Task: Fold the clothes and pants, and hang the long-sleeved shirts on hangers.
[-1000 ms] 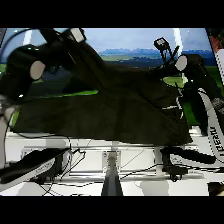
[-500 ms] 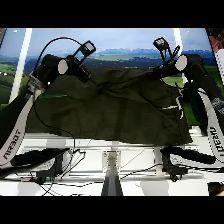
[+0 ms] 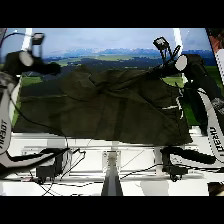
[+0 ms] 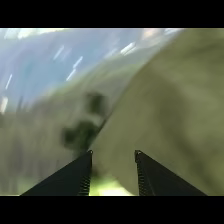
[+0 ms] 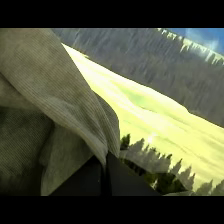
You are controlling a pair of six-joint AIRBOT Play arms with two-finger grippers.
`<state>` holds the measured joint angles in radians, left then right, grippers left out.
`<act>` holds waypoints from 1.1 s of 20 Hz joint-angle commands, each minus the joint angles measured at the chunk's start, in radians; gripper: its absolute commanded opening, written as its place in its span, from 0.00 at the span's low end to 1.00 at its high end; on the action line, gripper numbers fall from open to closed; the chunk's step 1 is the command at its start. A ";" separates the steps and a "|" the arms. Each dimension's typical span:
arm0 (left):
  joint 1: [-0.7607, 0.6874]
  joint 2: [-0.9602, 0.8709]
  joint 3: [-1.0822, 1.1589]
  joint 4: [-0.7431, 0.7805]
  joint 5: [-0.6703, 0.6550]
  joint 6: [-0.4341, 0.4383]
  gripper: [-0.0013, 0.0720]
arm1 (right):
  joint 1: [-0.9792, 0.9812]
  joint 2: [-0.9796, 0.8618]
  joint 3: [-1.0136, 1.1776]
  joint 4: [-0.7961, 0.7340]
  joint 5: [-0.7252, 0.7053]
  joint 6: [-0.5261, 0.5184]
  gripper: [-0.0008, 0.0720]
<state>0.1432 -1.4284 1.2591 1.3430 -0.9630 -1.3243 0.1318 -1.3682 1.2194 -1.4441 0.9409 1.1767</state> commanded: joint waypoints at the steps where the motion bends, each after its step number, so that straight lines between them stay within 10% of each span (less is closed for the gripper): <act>1: 0.229 -0.035 -0.002 -0.264 -0.184 0.039 0.79 | 0.000 0.000 0.000 0.000 -0.002 0.000 0.05; 11: 0.190 -0.293 -0.091 -0.597 -0.092 0.163 0.88 | 0.000 0.000 0.000 0.003 -0.043 0.001 0.05; 13: 0.155 -0.313 -0.091 -0.596 -0.031 0.162 0.65 | 0.000 0.000 0.000 0.003 -0.053 0.001 0.05; 16: 0.139 -0.313 -0.073 -0.611 0.055 0.162 0.05 | 0.000 0.000 0.000 0.003 -0.068 0.001 0.05; 22: 0.156 -0.249 0.209 -0.654 0.062 0.165 0.05 | -0.002 -0.015 0.000 -0.020 -0.288 0.001 0.05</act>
<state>0.2935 -1.7100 1.3476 0.7036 -0.9195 -1.1625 0.1314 -1.3731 1.2190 -1.4471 0.7753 1.1767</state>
